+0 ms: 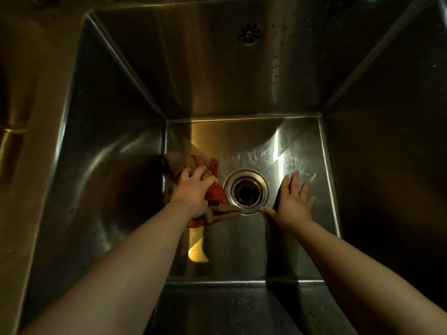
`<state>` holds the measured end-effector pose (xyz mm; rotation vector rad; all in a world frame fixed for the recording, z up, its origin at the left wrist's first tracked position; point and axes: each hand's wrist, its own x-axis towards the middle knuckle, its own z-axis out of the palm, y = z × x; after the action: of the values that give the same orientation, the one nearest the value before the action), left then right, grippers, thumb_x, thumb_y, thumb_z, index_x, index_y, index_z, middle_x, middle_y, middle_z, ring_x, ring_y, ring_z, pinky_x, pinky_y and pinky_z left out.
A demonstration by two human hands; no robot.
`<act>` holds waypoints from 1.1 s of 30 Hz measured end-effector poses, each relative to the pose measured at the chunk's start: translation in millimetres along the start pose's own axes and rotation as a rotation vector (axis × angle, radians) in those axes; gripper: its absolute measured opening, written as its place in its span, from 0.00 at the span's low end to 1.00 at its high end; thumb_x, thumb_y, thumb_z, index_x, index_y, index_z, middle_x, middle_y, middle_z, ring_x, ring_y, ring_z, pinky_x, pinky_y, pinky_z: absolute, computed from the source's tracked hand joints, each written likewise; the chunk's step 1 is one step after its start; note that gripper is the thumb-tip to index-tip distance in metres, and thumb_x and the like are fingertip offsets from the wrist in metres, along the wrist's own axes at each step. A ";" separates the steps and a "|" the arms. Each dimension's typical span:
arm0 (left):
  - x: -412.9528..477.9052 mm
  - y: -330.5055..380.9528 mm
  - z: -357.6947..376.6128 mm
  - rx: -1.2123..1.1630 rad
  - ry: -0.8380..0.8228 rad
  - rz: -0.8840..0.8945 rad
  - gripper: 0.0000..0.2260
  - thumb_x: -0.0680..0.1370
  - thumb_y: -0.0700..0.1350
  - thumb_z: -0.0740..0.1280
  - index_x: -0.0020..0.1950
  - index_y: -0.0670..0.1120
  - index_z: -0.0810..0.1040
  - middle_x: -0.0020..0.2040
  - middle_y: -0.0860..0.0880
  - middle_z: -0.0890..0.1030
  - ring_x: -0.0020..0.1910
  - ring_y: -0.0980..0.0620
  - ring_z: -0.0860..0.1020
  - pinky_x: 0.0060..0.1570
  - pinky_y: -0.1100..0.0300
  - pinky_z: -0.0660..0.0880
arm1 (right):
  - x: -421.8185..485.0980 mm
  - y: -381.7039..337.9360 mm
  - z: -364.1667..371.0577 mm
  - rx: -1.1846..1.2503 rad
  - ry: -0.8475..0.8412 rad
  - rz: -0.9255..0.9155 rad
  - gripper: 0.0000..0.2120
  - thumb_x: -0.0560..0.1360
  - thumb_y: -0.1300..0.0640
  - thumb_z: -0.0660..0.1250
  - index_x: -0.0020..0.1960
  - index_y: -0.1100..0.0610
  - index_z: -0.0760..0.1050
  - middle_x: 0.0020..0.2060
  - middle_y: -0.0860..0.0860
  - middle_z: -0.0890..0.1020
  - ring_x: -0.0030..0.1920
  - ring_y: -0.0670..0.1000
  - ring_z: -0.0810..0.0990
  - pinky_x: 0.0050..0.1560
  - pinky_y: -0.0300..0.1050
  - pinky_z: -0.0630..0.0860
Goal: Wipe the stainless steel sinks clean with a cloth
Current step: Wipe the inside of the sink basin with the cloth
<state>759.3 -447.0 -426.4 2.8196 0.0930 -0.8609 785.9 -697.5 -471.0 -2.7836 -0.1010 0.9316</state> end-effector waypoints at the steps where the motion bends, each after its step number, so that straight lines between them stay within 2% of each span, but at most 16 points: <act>1: -9.3 -0.3 3.5 0.005 -0.027 0.002 0.27 0.71 0.43 0.67 0.68 0.57 0.64 0.76 0.50 0.50 0.72 0.39 0.48 0.69 0.42 0.60 | -0.2 -0.4 -0.2 -0.002 -0.003 -0.001 0.55 0.67 0.31 0.65 0.75 0.56 0.33 0.73 0.55 0.29 0.72 0.66 0.32 0.68 0.70 0.45; 4: -34.1 -1.8 15.0 0.035 -0.133 0.007 0.29 0.71 0.43 0.68 0.69 0.59 0.62 0.76 0.51 0.47 0.73 0.39 0.45 0.70 0.41 0.59 | -0.6 -1.6 -0.8 -0.004 -0.006 -0.005 0.56 0.67 0.31 0.65 0.75 0.56 0.34 0.73 0.55 0.30 0.72 0.66 0.33 0.68 0.70 0.46; 7: -46.8 -0.1 18.3 0.078 -0.258 0.001 0.31 0.72 0.50 0.69 0.70 0.61 0.58 0.77 0.52 0.42 0.74 0.39 0.40 0.69 0.33 0.53 | -2.7 -3.0 -2.6 -0.006 -0.014 -0.001 0.55 0.67 0.32 0.65 0.75 0.57 0.34 0.73 0.55 0.31 0.72 0.66 0.33 0.68 0.70 0.46; 9: -45.9 1.4 11.8 0.095 -0.267 0.015 0.30 0.73 0.56 0.67 0.71 0.64 0.57 0.77 0.52 0.41 0.74 0.40 0.38 0.66 0.27 0.46 | -2.9 -4.6 -4.2 -0.004 -0.023 -0.002 0.55 0.68 0.32 0.65 0.75 0.57 0.35 0.74 0.55 0.31 0.72 0.66 0.33 0.69 0.70 0.46; 11: -39.9 1.4 6.1 0.100 -0.227 0.005 0.34 0.72 0.59 0.67 0.72 0.67 0.52 0.76 0.52 0.38 0.74 0.41 0.34 0.64 0.25 0.41 | -3.5 -5.6 -4.7 -0.010 -0.021 -0.001 0.55 0.68 0.32 0.65 0.75 0.57 0.35 0.74 0.55 0.31 0.72 0.66 0.33 0.69 0.69 0.46; 13: -33.9 0.0 3.5 0.090 -0.211 -0.053 0.41 0.70 0.61 0.69 0.73 0.68 0.43 0.76 0.52 0.34 0.73 0.40 0.31 0.63 0.25 0.42 | -4.1 -5.2 -4.6 -0.019 -0.017 0.000 0.54 0.68 0.32 0.65 0.75 0.57 0.35 0.74 0.55 0.31 0.72 0.66 0.33 0.69 0.69 0.47; 15: -29.8 0.5 5.7 0.041 -0.243 -0.092 0.44 0.69 0.61 0.70 0.73 0.68 0.40 0.76 0.51 0.33 0.72 0.38 0.31 0.65 0.26 0.45 | -4.8 -4.0 -3.6 -0.043 0.000 -0.013 0.54 0.68 0.31 0.63 0.75 0.57 0.35 0.74 0.55 0.31 0.73 0.65 0.34 0.69 0.69 0.48; 20: -27.5 1.0 15.2 0.003 -0.222 -0.086 0.43 0.69 0.59 0.71 0.74 0.66 0.45 0.77 0.49 0.41 0.73 0.35 0.35 0.68 0.35 0.53 | -7.6 -12.9 5.0 -0.090 0.017 -0.115 0.52 0.68 0.31 0.63 0.76 0.57 0.40 0.75 0.55 0.35 0.74 0.61 0.34 0.67 0.71 0.50; 25: -32.2 -1.2 16.3 -0.031 -0.174 -0.056 0.37 0.67 0.57 0.73 0.70 0.60 0.55 0.75 0.50 0.52 0.73 0.36 0.42 0.69 0.38 0.56 | -6.2 -12.7 7.3 -0.093 -0.001 -0.119 0.54 0.66 0.31 0.66 0.76 0.57 0.39 0.75 0.54 0.34 0.74 0.61 0.33 0.67 0.71 0.50; 29: -45.8 -0.3 20.4 -0.028 -0.314 -0.005 0.33 0.67 0.54 0.75 0.66 0.60 0.60 0.75 0.51 0.51 0.73 0.36 0.41 0.69 0.36 0.56 | -5.7 -11.4 6.9 -0.098 -0.013 -0.122 0.56 0.65 0.30 0.67 0.76 0.56 0.38 0.75 0.54 0.33 0.73 0.61 0.33 0.68 0.71 0.49; 33: -58.4 5.6 30.4 0.124 -0.460 0.042 0.38 0.67 0.51 0.75 0.69 0.61 0.56 0.76 0.51 0.46 0.73 0.36 0.38 0.66 0.33 0.60 | -5.7 -12.4 6.7 -0.100 -0.004 -0.117 0.57 0.64 0.30 0.67 0.76 0.56 0.39 0.75 0.54 0.34 0.73 0.61 0.33 0.67 0.71 0.49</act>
<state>694.9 -458.9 -417.6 2.6370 -0.0889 -1.5215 777.3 -685.0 -470.2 -2.8302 -0.3159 0.9279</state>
